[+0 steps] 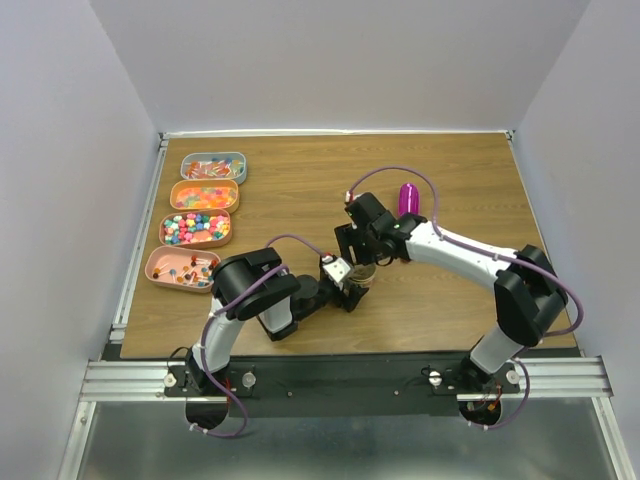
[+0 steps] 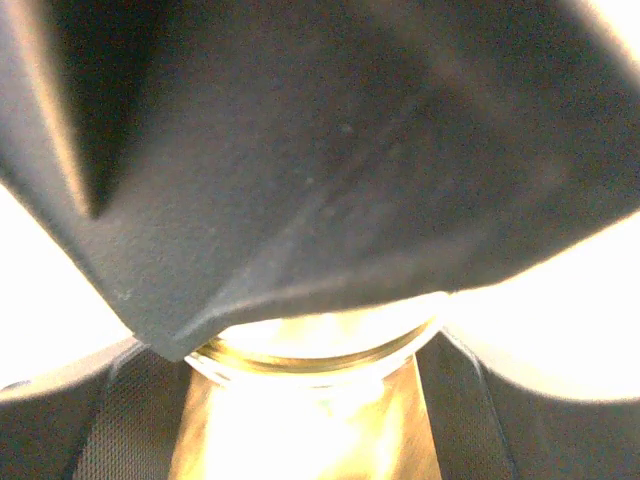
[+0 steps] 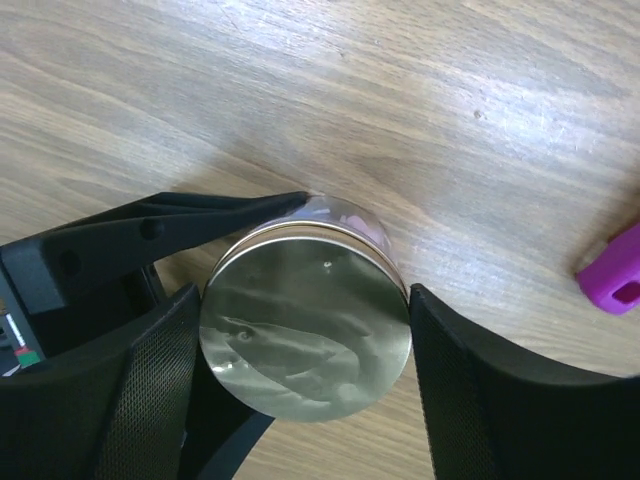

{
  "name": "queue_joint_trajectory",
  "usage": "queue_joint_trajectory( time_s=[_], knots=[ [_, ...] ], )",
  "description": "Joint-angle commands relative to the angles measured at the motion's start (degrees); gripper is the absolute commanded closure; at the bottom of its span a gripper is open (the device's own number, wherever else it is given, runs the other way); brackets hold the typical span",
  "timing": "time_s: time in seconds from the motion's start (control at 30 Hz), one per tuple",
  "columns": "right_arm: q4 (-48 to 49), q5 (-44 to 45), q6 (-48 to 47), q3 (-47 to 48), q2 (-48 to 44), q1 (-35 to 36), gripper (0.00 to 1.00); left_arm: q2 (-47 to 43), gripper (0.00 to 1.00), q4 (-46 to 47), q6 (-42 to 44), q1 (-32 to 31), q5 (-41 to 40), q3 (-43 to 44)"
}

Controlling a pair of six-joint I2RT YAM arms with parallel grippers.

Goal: Pack the candies
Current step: Screw the bottle lid onto the packing bottle.

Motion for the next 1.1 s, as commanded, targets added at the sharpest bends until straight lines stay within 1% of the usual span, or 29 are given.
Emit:
queue_joint_trajectory(
  time_s=[0.0,0.03,0.07,0.2,0.3,0.33,0.37,0.43,0.5,0.67,0.83,0.93,1.0,1.03,1.07],
  knots=[
    [0.1,-8.2,8.3,-1.3,-7.6,3.5,0.35,5.0,0.20,32.5,-7.2,3.3,-5.6,-1.5],
    [0.2,-7.2,9.8,-1.8,-7.9,3.5,0.44,5.0,0.20,32.5,-7.3,3.3,-5.7,-1.3],
    [0.3,-5.4,12.4,-3.0,-8.4,3.8,0.46,5.1,0.20,32.6,-7.6,3.3,-6.0,-1.2],
    [1.2,-3.7,15.0,-4.8,-8.9,4.4,0.47,4.6,0.17,32.5,-6.7,3.4,-5.7,-1.2],
    [1.7,-3.2,15.5,-4.9,-9.5,4.7,0.28,4.6,0.17,32.5,-6.5,3.4,-5.3,-1.2],
    [1.9,-3.1,15.6,-4.8,-9.9,4.8,0.18,4.6,0.17,32.5,-6.5,3.4,-5.2,-1.2],
    [2.1,-2.9,15.6,-4.8,-10.6,4.8,0.14,4.7,0.17,32.6,-6.4,3.3,-5.0,-1.0],
    [2.5,-2.8,15.5,-4.1,-11.0,4.8,0.09,4.7,0.17,32.5,-6.1,3.4,-4.7,-0.9],
    [3.4,-2.4,15.0,-4.1,-11.0,4.9,0.09,4.6,0.17,32.6,-6.1,3.4,-3.8,-0.8],
    [6.5,-0.8,13.4,-4.8,-10.8,4.8,0.13,4.6,0.17,32.5,-5.8,3.4,-1.8,-0.6],
    [7.0,3.1,12.0,-4.1,-9.3,4.7,0.15,4.2,0.16,32.5,-5.2,3.3,-1.9,-0.8],
    [7.0,4.9,11.5,-4.8,-10.1,4.8,0.16,3.1,0.16,32.6,-4.5,3.4,-2.5,-1.5],
    [7.0,6.2,11.0,-5.1,-11.4,4.7,0.16,2.1,0.13,32.6,-4.0,3.4,-2.5,-2.0],
    [7.0,6.6,10.7,-5.1,-12.1,4.7,0.14,1.9,0.11,32.5,-3.6,3.4,-2.5,-2.1],
    [7.0,7.0,10.0,-5.0,-13.2,4.7,0.11,1.6,0.07,32.5,-3.6,3.4,-2.5,-2.2]
  ],
)
